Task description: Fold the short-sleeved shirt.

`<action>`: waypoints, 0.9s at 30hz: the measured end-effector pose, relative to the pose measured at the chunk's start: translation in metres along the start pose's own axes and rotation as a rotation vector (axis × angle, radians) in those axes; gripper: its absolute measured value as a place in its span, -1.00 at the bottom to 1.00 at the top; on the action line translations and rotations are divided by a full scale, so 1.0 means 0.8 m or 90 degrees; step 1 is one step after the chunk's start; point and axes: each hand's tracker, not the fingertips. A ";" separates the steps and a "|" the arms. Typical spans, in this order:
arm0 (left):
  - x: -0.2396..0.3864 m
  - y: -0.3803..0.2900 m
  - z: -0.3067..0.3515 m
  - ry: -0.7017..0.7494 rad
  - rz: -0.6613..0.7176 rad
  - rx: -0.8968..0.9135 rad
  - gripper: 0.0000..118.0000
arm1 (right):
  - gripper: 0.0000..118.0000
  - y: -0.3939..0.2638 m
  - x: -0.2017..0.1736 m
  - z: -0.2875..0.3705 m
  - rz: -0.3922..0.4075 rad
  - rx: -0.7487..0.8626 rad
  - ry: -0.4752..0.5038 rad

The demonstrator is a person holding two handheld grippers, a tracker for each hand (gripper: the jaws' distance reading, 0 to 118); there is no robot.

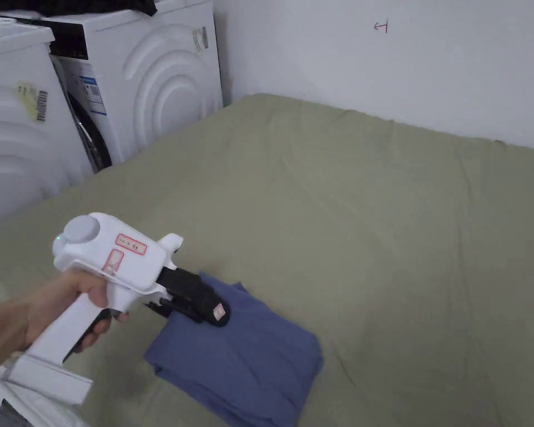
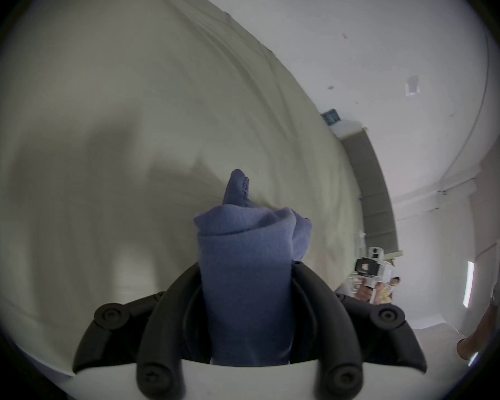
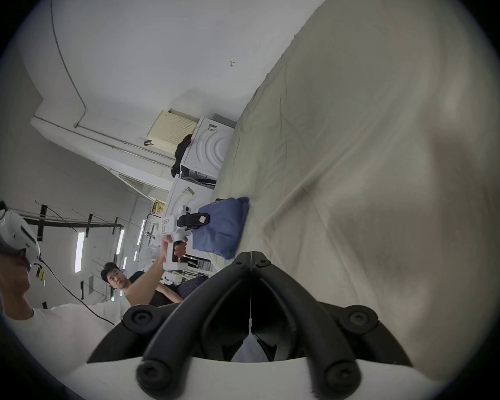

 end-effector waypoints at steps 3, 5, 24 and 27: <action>-0.031 0.032 0.014 -0.020 0.006 -0.009 -0.44 | -1.00 0.001 -0.023 -0.012 -0.001 0.000 -0.012; -0.035 0.045 0.009 -0.009 0.016 -0.014 -0.44 | -1.00 0.000 -0.016 -0.011 -0.002 -0.001 -0.022; 0.119 -0.062 0.038 0.140 -0.092 0.175 -1.00 | -1.00 0.039 -0.086 0.085 0.178 0.138 -0.131; 0.179 -0.102 0.001 0.127 -0.105 0.223 -1.00 | -1.00 0.048 -0.120 0.108 0.282 0.214 -0.277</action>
